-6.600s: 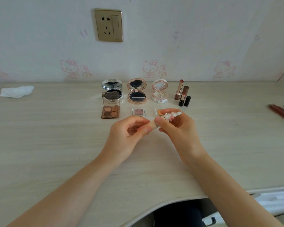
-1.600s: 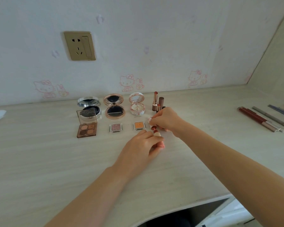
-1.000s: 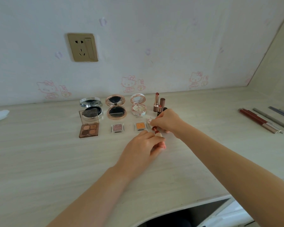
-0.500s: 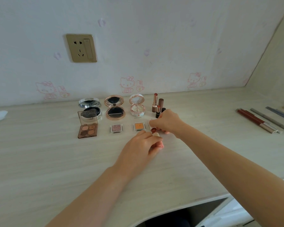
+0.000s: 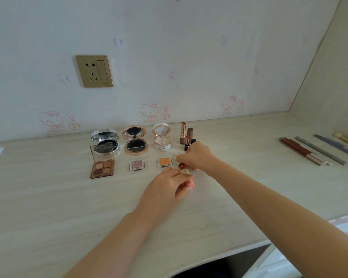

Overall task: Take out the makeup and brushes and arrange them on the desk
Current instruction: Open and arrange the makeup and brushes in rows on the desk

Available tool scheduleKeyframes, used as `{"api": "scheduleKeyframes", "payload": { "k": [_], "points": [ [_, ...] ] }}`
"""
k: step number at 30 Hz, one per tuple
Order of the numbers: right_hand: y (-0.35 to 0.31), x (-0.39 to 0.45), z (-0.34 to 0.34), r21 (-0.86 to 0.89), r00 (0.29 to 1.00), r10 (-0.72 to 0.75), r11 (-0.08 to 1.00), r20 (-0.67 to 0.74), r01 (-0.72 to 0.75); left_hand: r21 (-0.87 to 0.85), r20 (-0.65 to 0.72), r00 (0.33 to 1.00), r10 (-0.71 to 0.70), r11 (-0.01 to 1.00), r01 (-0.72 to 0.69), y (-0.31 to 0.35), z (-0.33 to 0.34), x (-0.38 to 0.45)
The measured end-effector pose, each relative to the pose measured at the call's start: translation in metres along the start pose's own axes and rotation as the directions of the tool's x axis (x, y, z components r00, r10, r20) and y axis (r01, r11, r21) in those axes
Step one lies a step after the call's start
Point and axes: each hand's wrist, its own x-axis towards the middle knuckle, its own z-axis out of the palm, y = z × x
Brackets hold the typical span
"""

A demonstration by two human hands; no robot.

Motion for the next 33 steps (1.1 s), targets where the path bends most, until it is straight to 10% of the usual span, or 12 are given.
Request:
{"api": "scheduleKeyframes", "payload": {
  "k": [15, 33],
  "points": [
    [0.059, -0.044, -0.059, -0.317, 0.921, -0.387, 0.879, -0.042, 0.355, 0.06, -0.096, 0.995, -0.025, 0.998, 0.031, 0.008, -0.007, 0.01],
    [0.223, -0.062, -0.19, -0.499, 0.893, -0.26, 0.865, -0.368, 0.046, 0.024, 0.328, 0.932, 0.156, 0.985, -0.173, 0.103, 0.138, 0.161]
  ]
}}
